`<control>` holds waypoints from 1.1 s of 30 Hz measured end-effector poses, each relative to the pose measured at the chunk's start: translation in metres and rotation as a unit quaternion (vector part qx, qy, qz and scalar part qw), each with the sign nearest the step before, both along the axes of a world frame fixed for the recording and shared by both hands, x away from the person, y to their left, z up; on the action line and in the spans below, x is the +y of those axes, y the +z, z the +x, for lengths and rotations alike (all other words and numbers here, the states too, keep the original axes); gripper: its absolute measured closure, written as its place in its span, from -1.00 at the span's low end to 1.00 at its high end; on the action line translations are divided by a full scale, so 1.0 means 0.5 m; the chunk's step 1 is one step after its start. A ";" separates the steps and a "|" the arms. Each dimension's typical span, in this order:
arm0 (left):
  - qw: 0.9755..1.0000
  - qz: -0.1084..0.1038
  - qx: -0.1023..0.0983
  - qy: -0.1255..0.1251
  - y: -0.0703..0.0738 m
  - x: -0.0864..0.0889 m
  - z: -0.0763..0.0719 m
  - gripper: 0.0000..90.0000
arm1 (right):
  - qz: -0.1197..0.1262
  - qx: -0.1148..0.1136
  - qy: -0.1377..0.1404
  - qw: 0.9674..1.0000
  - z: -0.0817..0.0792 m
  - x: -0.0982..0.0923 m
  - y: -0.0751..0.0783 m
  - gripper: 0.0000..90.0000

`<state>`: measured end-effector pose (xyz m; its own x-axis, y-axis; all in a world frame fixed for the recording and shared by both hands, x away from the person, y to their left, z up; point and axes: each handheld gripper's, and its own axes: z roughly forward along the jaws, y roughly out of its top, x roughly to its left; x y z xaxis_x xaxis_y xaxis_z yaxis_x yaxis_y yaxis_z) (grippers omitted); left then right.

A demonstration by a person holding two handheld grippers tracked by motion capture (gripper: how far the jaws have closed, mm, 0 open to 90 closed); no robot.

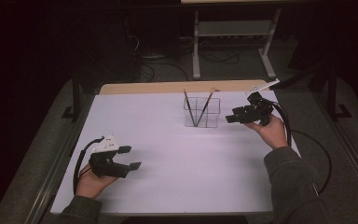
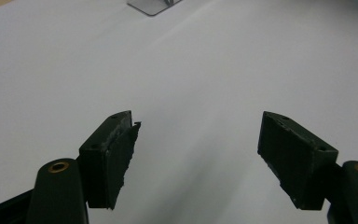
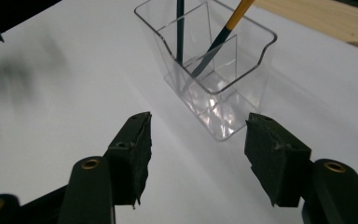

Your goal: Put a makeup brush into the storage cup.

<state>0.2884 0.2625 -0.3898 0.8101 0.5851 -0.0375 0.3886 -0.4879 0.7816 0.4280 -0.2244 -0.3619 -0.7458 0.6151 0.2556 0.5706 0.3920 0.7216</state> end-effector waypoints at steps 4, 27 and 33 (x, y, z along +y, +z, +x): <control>1.000 0.000 -0.001 0.004 0.001 0.002 0.001 -0.43 | 0.004 -0.004 -0.001 1.000 -0.010 -0.002 -0.008 -0.19; 1.000 0.003 -0.002 0.009 0.002 -0.001 0.001 -0.45 | 0.020 -0.011 -0.011 1.000 -0.077 -0.039 -0.041 -0.29; 1.000 0.002 -0.002 0.011 0.000 -0.001 0.002 -0.45 | 0.024 -0.013 -0.016 1.000 -0.091 -0.047 -0.044 -0.32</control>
